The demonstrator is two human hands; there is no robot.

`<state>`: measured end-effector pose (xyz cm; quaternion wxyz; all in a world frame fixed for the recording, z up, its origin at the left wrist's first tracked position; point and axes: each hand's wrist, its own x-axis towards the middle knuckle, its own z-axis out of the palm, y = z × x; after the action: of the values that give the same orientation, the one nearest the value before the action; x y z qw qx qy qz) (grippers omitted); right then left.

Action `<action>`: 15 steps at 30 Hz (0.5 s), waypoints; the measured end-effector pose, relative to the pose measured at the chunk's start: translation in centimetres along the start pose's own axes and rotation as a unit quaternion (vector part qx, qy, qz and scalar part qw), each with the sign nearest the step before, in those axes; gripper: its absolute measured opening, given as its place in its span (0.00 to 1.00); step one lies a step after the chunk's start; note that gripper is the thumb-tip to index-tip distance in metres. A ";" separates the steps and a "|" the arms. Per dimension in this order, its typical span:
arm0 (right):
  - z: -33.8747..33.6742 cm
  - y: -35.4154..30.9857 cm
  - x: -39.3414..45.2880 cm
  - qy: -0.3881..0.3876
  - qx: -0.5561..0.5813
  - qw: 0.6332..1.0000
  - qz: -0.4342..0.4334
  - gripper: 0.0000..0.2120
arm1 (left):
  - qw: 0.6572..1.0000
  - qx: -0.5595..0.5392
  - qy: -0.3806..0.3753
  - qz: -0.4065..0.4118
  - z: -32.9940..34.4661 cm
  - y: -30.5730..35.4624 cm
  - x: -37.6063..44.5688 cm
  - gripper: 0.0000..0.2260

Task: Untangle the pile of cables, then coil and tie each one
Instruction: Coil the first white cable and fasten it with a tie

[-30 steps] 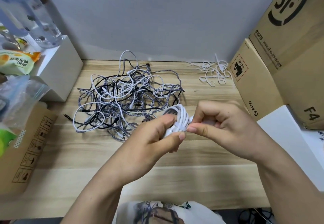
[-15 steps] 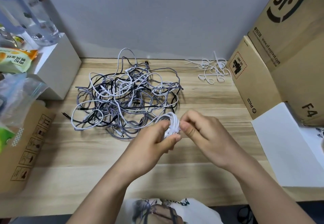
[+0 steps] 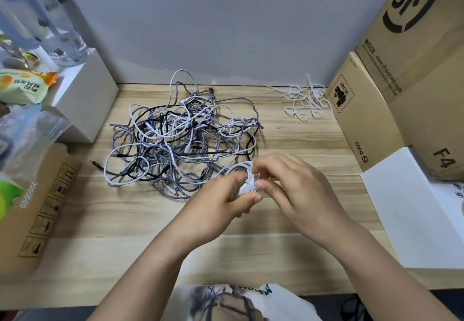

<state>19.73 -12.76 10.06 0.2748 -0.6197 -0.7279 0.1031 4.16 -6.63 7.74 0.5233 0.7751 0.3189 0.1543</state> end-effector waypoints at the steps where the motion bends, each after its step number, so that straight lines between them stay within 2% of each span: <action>1: 0.0 0.2 0.1 0.002 -0.037 0.999 -0.040 0.05 | 1.000 0.007 -0.010 0.000 0.0 0.0 0.0 0.04; 3: 0.0 0.4 0.1 -0.002 -0.077 0.993 -0.092 0.08 | 0.999 0.020 -0.024 0.001 -0.2 0.1 0.0 0.05; 5: -0.2 0.5 0.3 -0.007 -0.085 0.991 -0.104 0.10 | 0.999 0.040 -0.027 0.007 0.0 0.2 0.0 0.05; 11: 0.0 0.3 0.5 -0.046 -0.105 0.987 -0.112 0.05 | 0.996 0.082 -0.033 0.032 0.3 0.0 0.0 0.07; 13: 0.2 -1.2 0.3 -0.026 -0.022 0.992 -0.119 0.04 | 0.995 0.070 -0.029 0.072 0.9 0.2 -0.1 0.02; 15: 1.0 -3.1 0.2 0.009 0.060 0.988 -0.142 0.06 | 0.972 0.186 0.016 0.140 2.1 0.4 -0.6 0.10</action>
<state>16.55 -13.06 10.83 0.3299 -0.4935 -0.7983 0.1015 5.05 -8.62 7.36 0.3378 0.8932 0.2386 0.1769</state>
